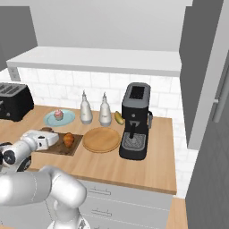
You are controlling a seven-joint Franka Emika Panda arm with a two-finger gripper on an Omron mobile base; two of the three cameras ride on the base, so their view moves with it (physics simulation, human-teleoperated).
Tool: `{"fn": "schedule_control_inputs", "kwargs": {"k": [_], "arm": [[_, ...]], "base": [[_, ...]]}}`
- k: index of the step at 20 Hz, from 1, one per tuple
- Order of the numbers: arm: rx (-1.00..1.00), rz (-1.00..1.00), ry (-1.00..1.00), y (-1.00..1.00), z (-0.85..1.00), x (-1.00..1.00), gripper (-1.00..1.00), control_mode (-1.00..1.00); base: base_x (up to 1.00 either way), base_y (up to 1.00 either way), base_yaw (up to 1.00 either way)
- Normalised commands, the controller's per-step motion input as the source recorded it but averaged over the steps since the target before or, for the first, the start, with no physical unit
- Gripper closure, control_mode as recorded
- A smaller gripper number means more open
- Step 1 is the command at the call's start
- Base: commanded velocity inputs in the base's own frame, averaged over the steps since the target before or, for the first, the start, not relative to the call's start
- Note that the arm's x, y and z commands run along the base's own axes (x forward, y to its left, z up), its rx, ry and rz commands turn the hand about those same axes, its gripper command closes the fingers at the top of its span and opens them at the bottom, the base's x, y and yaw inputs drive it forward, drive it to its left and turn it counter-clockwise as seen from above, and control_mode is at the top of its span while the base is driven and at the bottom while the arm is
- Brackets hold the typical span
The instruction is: From the different types of pastries on the counter, select a croissant and place it on the cutting board. Then retrieve a jar of jam from the cabinet and place it alongside the croissant on the cutting board.
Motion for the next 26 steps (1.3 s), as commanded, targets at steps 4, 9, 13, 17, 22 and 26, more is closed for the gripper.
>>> {"fn": "schedule_control_inputs", "kwargs": {"k": [4, 9, 13, 17, 22, 26], "arm": [[0.01, 0.00, -0.09, 0.00, -0.28, 0.00, 1.00, -1.00], [0.01, 0.00, 0.00, 0.02, -0.07, 0.00, 1.00, -1.00], [0.00, 0.00, 0.00, 0.06, 0.00, 0.13, 1.00, -1.00], [0.00, 0.00, 0.00, 0.12, -0.06, 0.08, 1.00, -1.00], [0.01, 0.00, 0.00, 0.14, -0.44, 0.00, -1.00, -1.00], [0.05, 0.00, 0.00, 0.13, -0.13, 0.00, -1.00, -1.00]], "base": [[0.00, 0.00, 0.00], [0.00, 0.00, 0.00], [0.00, 0.00, 0.00], [0.00, 0.00, 0.00], [0.00, 0.00, 0.00], [0.00, 0.00, 0.00]]}}
